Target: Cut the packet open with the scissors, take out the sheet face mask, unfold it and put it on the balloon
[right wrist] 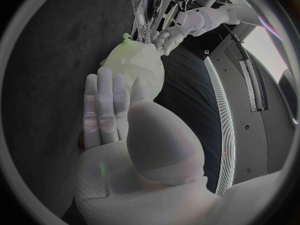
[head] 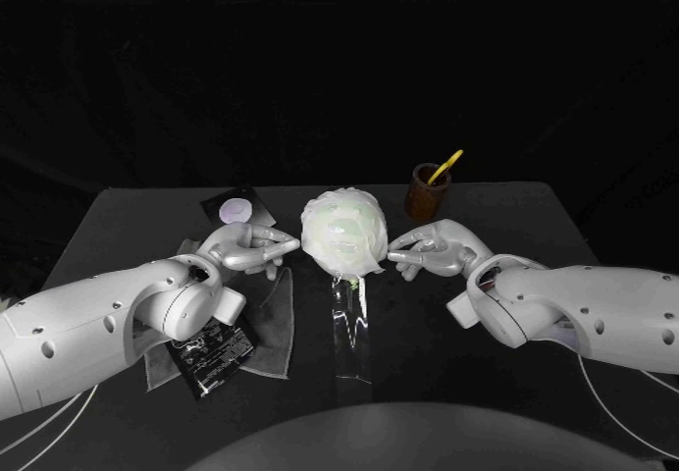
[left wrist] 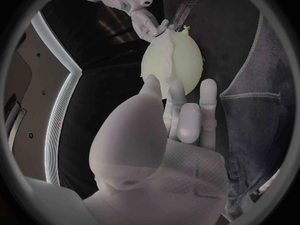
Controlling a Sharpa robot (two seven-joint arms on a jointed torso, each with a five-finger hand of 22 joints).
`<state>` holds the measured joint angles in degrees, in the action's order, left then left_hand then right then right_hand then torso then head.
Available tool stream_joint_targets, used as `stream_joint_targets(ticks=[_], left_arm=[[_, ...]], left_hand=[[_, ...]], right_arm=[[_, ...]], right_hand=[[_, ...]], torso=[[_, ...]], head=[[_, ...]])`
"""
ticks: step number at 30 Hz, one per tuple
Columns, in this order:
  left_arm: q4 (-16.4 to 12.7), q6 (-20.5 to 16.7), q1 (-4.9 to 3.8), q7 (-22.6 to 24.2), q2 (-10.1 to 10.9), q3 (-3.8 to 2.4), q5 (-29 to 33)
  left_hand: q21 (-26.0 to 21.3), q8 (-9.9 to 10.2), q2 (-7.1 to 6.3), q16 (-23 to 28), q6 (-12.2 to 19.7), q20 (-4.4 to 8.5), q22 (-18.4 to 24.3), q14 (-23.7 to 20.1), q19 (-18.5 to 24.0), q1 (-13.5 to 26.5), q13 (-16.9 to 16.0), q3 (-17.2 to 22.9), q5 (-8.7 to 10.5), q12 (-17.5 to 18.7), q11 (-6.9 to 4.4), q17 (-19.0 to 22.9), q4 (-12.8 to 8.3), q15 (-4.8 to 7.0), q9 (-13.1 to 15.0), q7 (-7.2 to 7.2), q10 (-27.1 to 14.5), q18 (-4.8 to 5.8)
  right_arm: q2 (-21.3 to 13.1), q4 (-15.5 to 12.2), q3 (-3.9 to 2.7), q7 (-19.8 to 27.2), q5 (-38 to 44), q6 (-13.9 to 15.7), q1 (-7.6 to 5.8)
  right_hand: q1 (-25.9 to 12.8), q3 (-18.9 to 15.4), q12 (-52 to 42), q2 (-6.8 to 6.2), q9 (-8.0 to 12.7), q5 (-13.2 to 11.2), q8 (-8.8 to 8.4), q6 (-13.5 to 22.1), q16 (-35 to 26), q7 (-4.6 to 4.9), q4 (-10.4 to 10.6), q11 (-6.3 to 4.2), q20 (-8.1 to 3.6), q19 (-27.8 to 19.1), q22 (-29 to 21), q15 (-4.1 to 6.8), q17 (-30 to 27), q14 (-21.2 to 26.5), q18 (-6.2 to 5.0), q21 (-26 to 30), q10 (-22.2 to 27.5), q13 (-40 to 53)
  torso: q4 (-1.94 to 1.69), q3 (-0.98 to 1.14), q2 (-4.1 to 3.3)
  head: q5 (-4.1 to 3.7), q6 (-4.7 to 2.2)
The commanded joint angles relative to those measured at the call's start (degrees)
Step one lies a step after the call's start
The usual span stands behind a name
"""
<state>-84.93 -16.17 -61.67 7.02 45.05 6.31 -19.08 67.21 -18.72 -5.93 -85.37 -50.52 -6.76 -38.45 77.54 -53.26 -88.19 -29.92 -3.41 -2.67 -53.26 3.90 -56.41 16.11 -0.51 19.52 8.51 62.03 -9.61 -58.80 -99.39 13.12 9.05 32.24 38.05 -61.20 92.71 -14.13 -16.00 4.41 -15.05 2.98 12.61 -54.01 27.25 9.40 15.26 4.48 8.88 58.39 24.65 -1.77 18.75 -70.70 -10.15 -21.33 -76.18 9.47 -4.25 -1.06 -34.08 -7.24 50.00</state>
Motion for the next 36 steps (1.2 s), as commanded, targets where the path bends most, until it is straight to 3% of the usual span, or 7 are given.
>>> stream_joint_targets(ticks=[1, 2, 7, 10, 16, 24, 36], left_arm=[[0.0, 1.6, 0.21, 1.5, -0.4, -0.06, 0.9], [0.0, 1.9, 0.29, 1.4, -0.6, -0.06, 0.9], [-0.1, 2.4, 0.41, 1.0, -0.9, -0.07, 0.8], [-0.2, 2.6, 0.45, 0.7, -1.1, -0.07, 0.8], [-0.4, 2.8, 0.48, 0.1, -1.1, -0.07, 0.7], [-0.6, 2.7, 0.56, -0.1, -1.3, -0.07, 0.7], [-0.6, 0.9, 1.21, 0.0, -1.5, -0.06, 1.7]], left_hand=[[0.8, 0.3, 0.11, -0.5, 0.3, 0.06, -1.2, 0.6, -0.7, -0.6, -0.8, -0.6, -0.09, -1.2, 0.1, -1.6, 0.0, -0.02, -0.2, 0.08, -0.6, 0.1], [1.8, 0.3, 0.37, -1.0, 0.3, 0.06, -2.7, 1.3, -1.5, -1.0, -3.8, -1.2, -0.07, -4.0, 0.22, -3.4, 0.1, -0.07, -0.4, 0.12, 0.1, 0.33], [3.0, 0.3, 0.8, -1.6, 0.4, 0.02, -4.3, 2.2, -2.2, -1.8, -8.7, -2.2, -0.09, -8.1, 0.27, -6.0, 0.0, -0.21, -0.8, 0.27, 1.5, 0.55], [3.2, 0.2, 1.13, -1.9, 0.3, -0.04, -4.4, 2.7, -2.0, -2.1, -11.0, -2.8, -0.08, -10.1, 0.36, -7.2, 0.0, -0.29, -1.0, 0.34, 2.2, 0.55], [3.8, 0.0, 1.56, -2.3, -0.1, -0.09, -5.3, 3.3, -2.4, -2.6, -13.4, -3.4, -0.08, -12.1, 0.44, -8.8, 0.0, -0.36, -1.2, 0.44, 3.1, 0.65], [4.7, -0.6, 2.44, -2.7, -1.3, -0.12, -6.7, 4.3, -3.3, -3.6, -16.7, -3.8, -0.09, -14.6, 0.36, -11.1, -0.1, -0.32, -1.3, 0.33, 4.9, 0.85], [7.2, -2.8, 5.16, -3.4, -6.3, 0.56, -11.4, 7.0, -7.0, -7.0, -22.5, -3.4, -0.1, -18.1, -1.43, -17.5, -0.7, 1.19, -1.0, -1.63, 9.2, 1.59]], right_arm=[[0.4, 0.2, -0.02, -0.2, 3.2, 0.5, 0.07], [0.5, 0.3, -0.03, -0.2, 3.4, 0.6, 0.07], [0.9, 0.3, -0.03, 0.0, 3.8, 0.8, 0.09], [1.0, 0.2, -0.03, 0.2, 4.0, 1.0, 0.11], [1.2, 0.1, -0.03, 0.3, 4.2, 1.1, 0.16], [1.4, 0.0, -0.04, 0.4, 4.3, 1.2, 0.22], [1.4, -0.3, -0.04, 0.5, 4.5, 1.9, 0.25]], right_hand=[[0.8, -1.0, -2.3, 0.08, 0.3, -0.1, -0.41, -0.2, 0.8, -0.28, 0.1, -0.44, -0.51, 1.1, 0.9, 0.15, 1.2, 1.0, -0.23, -1.4, -0.8, 2.3], [0.9, -1.5, -3.5, 0.08, 0.4, -0.2, -0.55, -0.3, 1.1, -0.46, 0.0, -0.27, -0.63, 1.3, 1.3, 0.25, 1.7, 1.4, -0.18, -1.9, -1.0, 3.5], [1.5, -3.5, -10.6, 1.1, 0.9, -0.1, -1.2, -0.9, 2.3, -0.72, -0.2, -0.34, -1.05, 1.4, 3.7, 0.29, 4.2, 3.0, 0.02, -4.8, 1.1, 11.1], [2.0, -5.1, -15.7, 1.94, 1.4, -0.1, -1.75, -1.1, 2.9, -0.38, -0.5, -0.49, -1.12, 0.5, 5.6, 0.23, 5.7, 3.8, 0.08, -6.8, 3.6, 16.9], [2.6, -7.6, -21.0, 3.25, 1.8, -0.3, -2.24, -1.4, 3.2, -0.33, -1.0, -0.29, -1.07, -0.8, 8.2, 0.16, 7.4, 4.4, 0.08, -9.4, 6.1, 23.2], [2.8, -9.1, -26.6, 4.1, 2.0, -0.2, -2.43, -1.7, 3.2, -0.29, -1.5, -0.23, -1.03, -1.5, 9.7, 0.13, 8.2, 4.6, 0.04, -11.0, 5.5, 29.5], [2.6, -11.3, -38.2, 5.44, 2.0, -0.2, -2.2, -2.8, 3.3, -0.52, -2.5, -0.34, -1.13, -2.0, 12.4, 0.31, 9.3, 4.2, -0.06, -13.9, 2.2, 42.1]], torso=[[-0.04, -0.04, 0.01], [-0.07, -0.04, 0.03], [-0.08, -0.06, 0.02], [-0.08, -0.05, 0.07], [-0.05, -0.04, 0.11], [-0.02, -0.03, 0.08], [-0.04, -0.02, 0.12]], head=[[0.05, 0.0], [0.12, 0.0], [0.13, 0.0], [0.12, 0.0], [0.27, 0.0], [0.35, 0.0], [-0.08, 0.0]])
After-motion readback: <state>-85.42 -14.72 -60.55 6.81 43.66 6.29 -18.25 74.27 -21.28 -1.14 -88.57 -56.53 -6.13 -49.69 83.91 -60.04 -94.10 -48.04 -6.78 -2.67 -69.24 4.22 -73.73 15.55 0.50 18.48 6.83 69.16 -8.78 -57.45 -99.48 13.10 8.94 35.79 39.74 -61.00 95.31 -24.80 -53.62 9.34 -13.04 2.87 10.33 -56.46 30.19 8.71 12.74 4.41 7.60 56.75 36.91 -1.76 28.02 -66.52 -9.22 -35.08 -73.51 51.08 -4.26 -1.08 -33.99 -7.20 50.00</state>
